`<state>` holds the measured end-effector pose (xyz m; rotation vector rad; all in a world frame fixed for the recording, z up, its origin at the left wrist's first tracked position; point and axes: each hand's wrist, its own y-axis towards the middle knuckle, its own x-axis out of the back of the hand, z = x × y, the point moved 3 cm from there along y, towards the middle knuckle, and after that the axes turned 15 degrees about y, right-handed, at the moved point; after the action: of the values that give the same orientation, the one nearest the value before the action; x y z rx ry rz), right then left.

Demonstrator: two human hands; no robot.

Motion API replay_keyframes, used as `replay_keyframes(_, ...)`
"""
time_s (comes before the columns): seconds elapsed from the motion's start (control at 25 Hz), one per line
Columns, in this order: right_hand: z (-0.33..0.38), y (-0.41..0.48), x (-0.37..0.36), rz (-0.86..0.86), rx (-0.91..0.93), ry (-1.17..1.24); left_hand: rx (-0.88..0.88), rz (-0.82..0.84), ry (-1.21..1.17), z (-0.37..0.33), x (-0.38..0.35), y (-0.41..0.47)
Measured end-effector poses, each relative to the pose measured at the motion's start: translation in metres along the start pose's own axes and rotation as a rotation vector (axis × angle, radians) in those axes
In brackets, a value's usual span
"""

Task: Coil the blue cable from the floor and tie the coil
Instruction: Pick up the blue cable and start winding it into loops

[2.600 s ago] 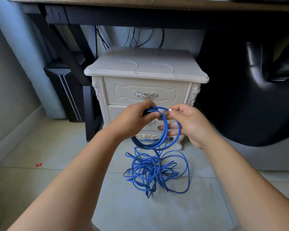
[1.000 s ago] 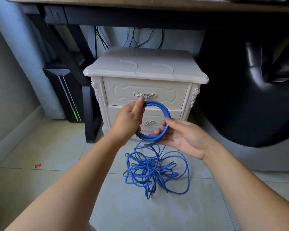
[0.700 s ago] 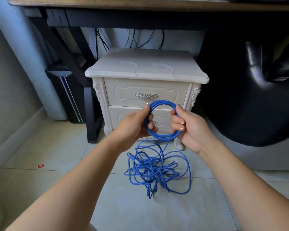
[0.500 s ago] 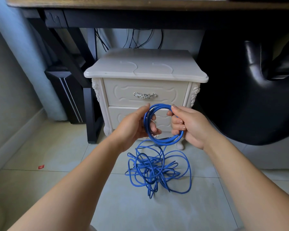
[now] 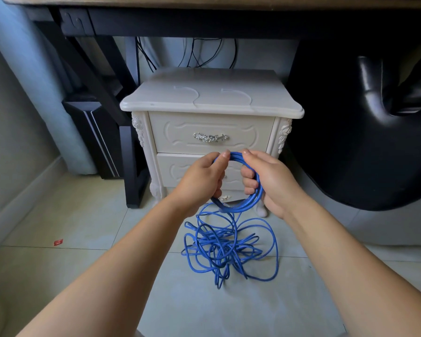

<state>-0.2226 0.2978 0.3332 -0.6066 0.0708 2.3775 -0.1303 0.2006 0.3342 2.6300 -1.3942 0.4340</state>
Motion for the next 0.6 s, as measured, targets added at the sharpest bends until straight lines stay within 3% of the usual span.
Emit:
replay_keyframes(0.28, -0.005, -0.009, 0.012, 0.162, -0.290, 0.032, 0.040, -0.186, -0.234, 0.002, 0.016, 0.005)
replay_keyframes(0.48, -0.002, -0.011, 0.007, 0.180, -0.048, 0.190, 0.025, -0.208, -0.334, -0.002, 0.018, 0.004)
replay_keyframes(0.6, -0.002, -0.007, 0.002, 0.099, 0.051, 0.244, 0.011, -0.191, -0.362, -0.003, 0.011, -0.001)
